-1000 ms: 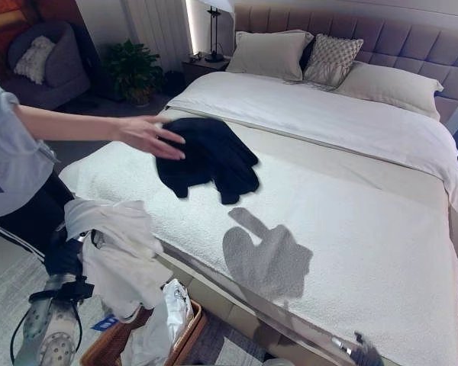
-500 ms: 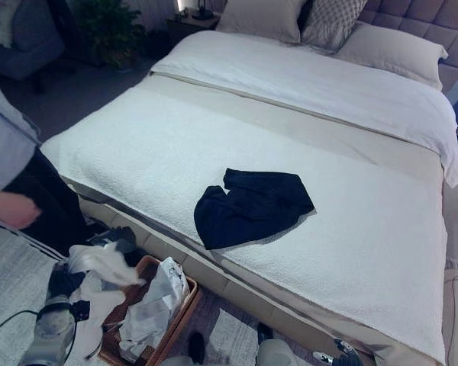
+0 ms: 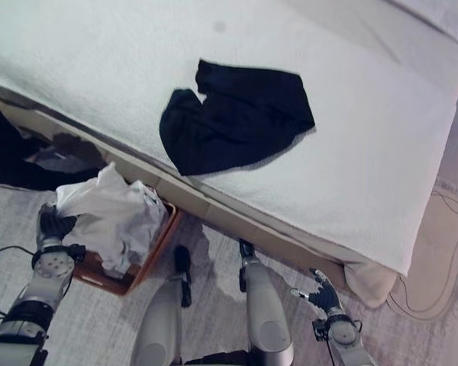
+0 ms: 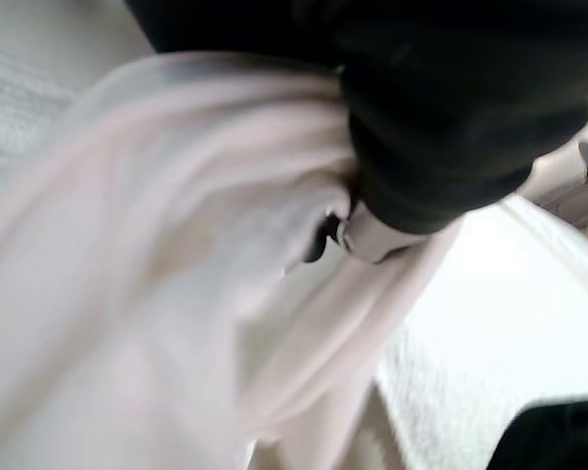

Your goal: Pick up clothes into the bucket

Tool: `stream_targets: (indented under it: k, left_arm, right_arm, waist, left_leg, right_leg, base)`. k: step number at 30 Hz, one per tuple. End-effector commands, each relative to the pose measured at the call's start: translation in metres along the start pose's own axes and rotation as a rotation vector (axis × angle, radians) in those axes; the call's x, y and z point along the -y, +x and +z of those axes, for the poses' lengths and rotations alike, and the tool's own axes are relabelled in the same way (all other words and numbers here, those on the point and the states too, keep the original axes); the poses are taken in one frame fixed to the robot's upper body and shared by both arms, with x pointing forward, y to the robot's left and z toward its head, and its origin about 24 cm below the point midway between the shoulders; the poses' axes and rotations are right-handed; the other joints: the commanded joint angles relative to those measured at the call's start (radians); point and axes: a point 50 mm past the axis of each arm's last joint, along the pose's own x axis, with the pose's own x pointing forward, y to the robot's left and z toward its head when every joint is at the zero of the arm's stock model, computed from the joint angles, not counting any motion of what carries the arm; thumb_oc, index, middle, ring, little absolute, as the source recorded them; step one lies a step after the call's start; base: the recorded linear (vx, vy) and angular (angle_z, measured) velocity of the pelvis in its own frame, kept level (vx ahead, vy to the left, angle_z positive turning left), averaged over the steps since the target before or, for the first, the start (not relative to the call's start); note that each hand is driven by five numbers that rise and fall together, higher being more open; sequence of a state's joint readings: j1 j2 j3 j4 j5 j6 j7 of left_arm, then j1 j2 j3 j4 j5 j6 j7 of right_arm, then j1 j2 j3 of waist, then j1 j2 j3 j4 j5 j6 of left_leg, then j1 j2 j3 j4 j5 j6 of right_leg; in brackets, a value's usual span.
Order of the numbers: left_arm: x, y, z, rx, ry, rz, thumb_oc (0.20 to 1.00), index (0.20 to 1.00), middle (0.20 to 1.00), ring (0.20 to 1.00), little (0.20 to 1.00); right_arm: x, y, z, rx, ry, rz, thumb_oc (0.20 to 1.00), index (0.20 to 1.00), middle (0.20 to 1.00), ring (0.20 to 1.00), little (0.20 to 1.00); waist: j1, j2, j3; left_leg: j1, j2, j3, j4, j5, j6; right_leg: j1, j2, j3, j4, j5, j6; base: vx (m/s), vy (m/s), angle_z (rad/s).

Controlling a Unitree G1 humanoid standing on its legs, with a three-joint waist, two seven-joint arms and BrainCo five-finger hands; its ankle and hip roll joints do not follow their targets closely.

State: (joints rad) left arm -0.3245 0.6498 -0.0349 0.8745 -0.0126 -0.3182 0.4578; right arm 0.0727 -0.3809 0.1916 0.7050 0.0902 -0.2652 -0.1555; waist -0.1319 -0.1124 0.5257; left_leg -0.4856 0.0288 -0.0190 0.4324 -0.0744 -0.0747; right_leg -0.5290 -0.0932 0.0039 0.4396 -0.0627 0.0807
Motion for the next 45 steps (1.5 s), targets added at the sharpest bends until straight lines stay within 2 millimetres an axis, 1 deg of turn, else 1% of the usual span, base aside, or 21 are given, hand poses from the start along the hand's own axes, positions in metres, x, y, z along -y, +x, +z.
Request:
stream_targets:
  k: [1,6,10,12,13,14,15,18,19,20,21,23,25,26,30,31,36,38,40,42,45]
  left_arm:
    - [-0.034,0.014,0.009,0.062,0.055,0.121,0.200,0.200,0.200,0.200,0.200]
    - [-0.047,0.035,0.043,0.157,0.084,0.177,0.200,0.200,0.200,0.200,0.200]
    - [-0.050,0.039,0.047,0.166,0.110,0.185,0.200,0.200,0.200,0.200,0.200]
    - [-0.060,0.041,0.058,0.212,0.130,0.213,0.853,0.853,0.853,0.853,0.853]
    - [-0.061,0.041,0.053,0.184,0.143,0.236,1.000,1.000,1.000,1.000,1.000]
    - [-0.061,0.043,0.053,0.164,0.143,0.243,1.000,1.000,1.000,1.000,1.000]
    - [-0.060,0.043,0.051,0.146,0.143,0.242,1.000,1.000,1.000,1.000,1.000]
    - [-0.062,0.042,0.045,0.106,0.142,0.269,1.000,1.000,1.000,1.000,1.000]
    - [-0.063,0.042,0.046,0.103,0.124,0.281,1.000,1.000,1.000,1.000,1.000]
    - [-0.063,0.040,0.042,0.090,0.121,0.284,1.000,1.000,1.000,1.000,1.000]
    - [-0.064,0.039,0.043,0.095,0.117,0.294,1.000,1.000,1.000,1.000,1.000]
    - [-0.064,0.037,0.041,0.093,0.121,0.293,1.000,1.000,1.000,1.000,1.000]
    - [-0.063,0.033,0.035,0.076,0.128,0.286,1.000,1.000,1.000,1.000,1.000]
    - [-0.063,0.033,0.034,0.076,0.128,0.286,1.000,1.000,1.000,1.000,1.000]
    - [-0.051,0.021,0.032,0.104,0.108,0.234,1.000,1.000,1.000,1.000,1.000]
    - [-0.051,0.021,0.032,0.103,0.108,0.234,1.000,1.000,1.000,1.000,1.000]
    - [-0.018,-0.005,0.030,0.164,0.020,0.108,1.000,1.000,1.000,1.000,1.000]
    - [0.011,-0.021,0.024,0.156,-0.058,-0.036,1.000,1.000,1.000,1.000,1.000]
    - [0.022,-0.027,0.017,0.122,-0.101,-0.096,1.000,1.000,1.000,1.000,1.000]
    - [0.045,-0.046,0.016,0.098,-0.247,-0.229,1.000,1.000,1.000,1.000,1.000]
    - [0.072,-0.070,0.013,0.081,-0.280,-0.402,1.000,1.000,1.000,1.000,1.000]
  right_arm:
    - [0.006,-0.005,0.007,0.069,0.004,-0.034,1.000,1.000,1.000,1.000,1.000]
    - [0.015,0.002,0.030,0.161,0.045,-0.091,1.000,1.000,1.000,1.000,1.000]
    - [0.014,0.003,0.036,0.188,0.056,-0.099,1.000,1.000,1.000,1.000,1.000]
    - [0.015,0.003,0.047,0.235,0.081,-0.112,1.000,1.000,1.000,1.000,1.000]
    - [0.012,0.002,0.047,0.240,0.080,-0.102,1.000,1.000,1.000,1.000,1.000]
    - [0.012,0.004,0.055,0.269,0.087,-0.100,1.000,1.000,1.000,1.000,1.000]
    - [0.011,0.003,0.055,0.271,0.083,-0.096,1.000,1.000,1.000,1.000,1.000]
    - [0.013,0.002,0.068,0.326,0.084,-0.101,1.000,1.000,1.000,1.000,1.000]
    - [0.016,0.002,0.077,0.365,0.070,-0.113,1.000,1.000,1.000,1.000,1.000]
    - [0.020,0.000,0.086,0.414,0.038,-0.125,1.000,1.000,1.000,1.000,1.000]
    - [0.029,-0.002,0.109,0.520,-0.010,-0.169,1.000,1.000,1.000,1.000,1.000]
    - [0.032,-0.005,0.122,0.582,-0.022,-0.183,1.000,1.000,1.000,1.000,1.000]
    - [0.043,-0.018,0.160,0.779,-0.070,-0.235,1.000,1.000,1.000,1.000,1.000]
    - [0.043,-0.019,0.160,0.779,-0.070,-0.235,1.000,1.000,1.000,1.000,1.000]
    - [0.060,-0.043,0.208,1.039,-0.159,-0.369,1.000,1.000,1.000,1.000,1.000]
    - [0.060,-0.044,0.208,1.038,-0.160,-0.369,1.000,1.000,1.000,1.000,1.000]
    - [0.082,-0.051,0.236,1.150,-0.190,-0.510,1.000,1.000,1.000,1.000,1.000]
    - [0.091,-0.043,0.260,1.180,-0.111,-0.559,1.000,1.000,1.000,1.000,1.000]
    - [0.092,-0.040,0.271,1.194,-0.083,-0.554,1.000,1.000,1.000,1.000,1.000]
    - [0.096,-0.031,0.291,1.197,-0.107,-0.578,1.000,1.000,1.000,1.000,1.000]
    - [0.111,-0.010,0.330,1.132,-0.233,-0.636,1.000,1.000,1.000,1.000,1.000]
  waist:
    - [-0.016,-0.036,-0.034]
    - [-0.017,-0.041,-0.006]
    - [-0.015,-0.038,-0.006]
    - [-0.011,-0.032,-0.006]
    - [-0.010,-0.032,-0.006]
    - [-0.012,-0.033,-0.006]
    - [-0.010,-0.031,-0.006]
    - [-0.011,-0.029,-0.006]
    - [-0.014,-0.028,-0.006]
    - [-0.013,-0.025,-0.006]
    - [-0.013,-0.022,-0.006]
    - [-0.014,-0.020,-0.006]
    - [-0.010,-0.011,-0.006]
    - [-0.010,-0.011,-0.006]
    - [0.007,0.011,-0.006]
    - [0.007,0.012,-0.006]
    - [0.034,0.044,-0.006]
    - [0.056,0.068,-0.006]
    - [0.064,0.077,-0.006]
    - [0.087,0.097,-0.006]
    - [0.121,0.122,-0.006]
  left_leg:
    - [-0.094,-0.032,-0.028,0.127,-0.060,0.061]
    - [-0.257,-0.039,-0.056,0.218,-0.068,0.061]
    - [-0.281,-0.041,-0.060,0.221,-0.067,0.061]
    - [-0.321,-0.044,-0.067,0.232,-0.067,0.061]
    - [-0.314,-0.041,-0.073,0.248,-0.105,0.059]
    - [-0.341,-0.042,-0.067,0.234,-0.068,0.061]
    - [-0.327,-0.041,-0.073,0.246,-0.105,0.059]
    - [-0.336,-0.040,-0.075,0.235,-0.098,0.058]
    - [-0.359,-0.042,-0.069,0.214,-0.055,0.060]
    - [-0.339,-0.041,-0.073,0.218,-0.087,0.055]
    - [-0.356,-0.043,-0.070,0.187,-0.042,0.055]
    - [-0.354,-0.042,-0.070,0.175,-0.036,0.054]
    - [-0.339,-0.042,-0.064,0.134,-0.022,0.052]
    - [-0.338,-0.042,-0.064,0.133,-0.022,0.052]
    - [-0.301,-0.047,-0.065,0.066,0.003,0.047]
    - [-0.299,-0.047,-0.065,0.065,0.004,0.047]
    - [-0.251,-0.055,-0.077,-0.004,0.031,0.045]
    - [-0.222,-0.062,-0.084,-0.041,0.049,0.041]
    - [-0.214,-0.064,-0.086,-0.049,0.055,0.039]
    - [-0.203,-0.069,-0.091,-0.066,0.064,0.037]
    - [-0.187,-0.072,-0.099,-0.097,0.079,0.032]
  right_leg:
    - [-0.018,-0.026,0.004,0.049,-0.023,0.021]
    - [-0.166,-0.033,-0.015,0.142,-0.049,0.012]
    - [-0.191,-0.032,-0.020,0.152,-0.052,0.010]
    - [-0.230,-0.036,-0.027,0.166,-0.058,0.009]
    - [-0.226,-0.031,-0.024,0.187,-0.093,0.014]
    - [-0.251,-0.034,-0.030,0.170,-0.060,0.008]
    - [-0.240,-0.030,-0.026,0.184,-0.094,0.014]
    - [-0.250,-0.030,-0.029,0.176,-0.091,0.013]
    - [-0.272,-0.034,-0.034,0.156,-0.055,0.008]
    - [-0.256,-0.031,-0.031,0.163,-0.085,0.015]
    - [-0.274,-0.035,-0.038,0.134,-0.048,0.011]
    - [-0.273,-0.035,-0.039,0.126,-0.045,0.012]
    - [-0.266,-0.035,-0.042,0.101,-0.036,0.015]
    - [-0.266,-0.035,-0.042,0.100,-0.036,0.015]
    - [-0.242,-0.041,-0.047,0.064,-0.027,0.018]
    - [-0.241,-0.041,-0.047,0.063,-0.027,0.018]
    - [-0.203,-0.052,-0.061,0.034,-0.024,0.021]
    - [-0.180,-0.060,-0.068,0.021,-0.022,0.022]
    - [-0.175,-0.061,-0.068,0.019,-0.019,0.023]
    - [-0.167,-0.065,-0.073,0.016,-0.016,0.023]
    - [-0.156,-0.071,-0.084,0.005,-0.010,0.024]
  base:
    - [-0.07,-0.015,0.17]
    - [-0.06,-0.029,0.16]
    - [-0.01,-0.009,0.11]
    - [0.04,-0.014,0.00]
    - [0.00,0.000,0.00]
    - [0.08,-0.021,0.02]
    - [0.01,-0.018,0.04]
    - [0.00,-0.006,0.00]
    - [-0.01,0.002,-0.05]
    - [-0.08,-0.004,-0.04]
    - [0.00,-0.009,-0.03]
    - [-0.04,-0.003,0.00]
    - [0.01,0.006,0.05]
    - [0.00,0.003,0.04]
    - [0.00,-0.002,0.00]
    - [0.00,0.000,0.00]
    - [0.00,-0.001,0.03]
    - [-0.01,0.003,0.11]
    - [0.00,-0.004,0.14]
    - [0.00,-0.004,0.17]
    - [-0.01,-0.026,0.11]
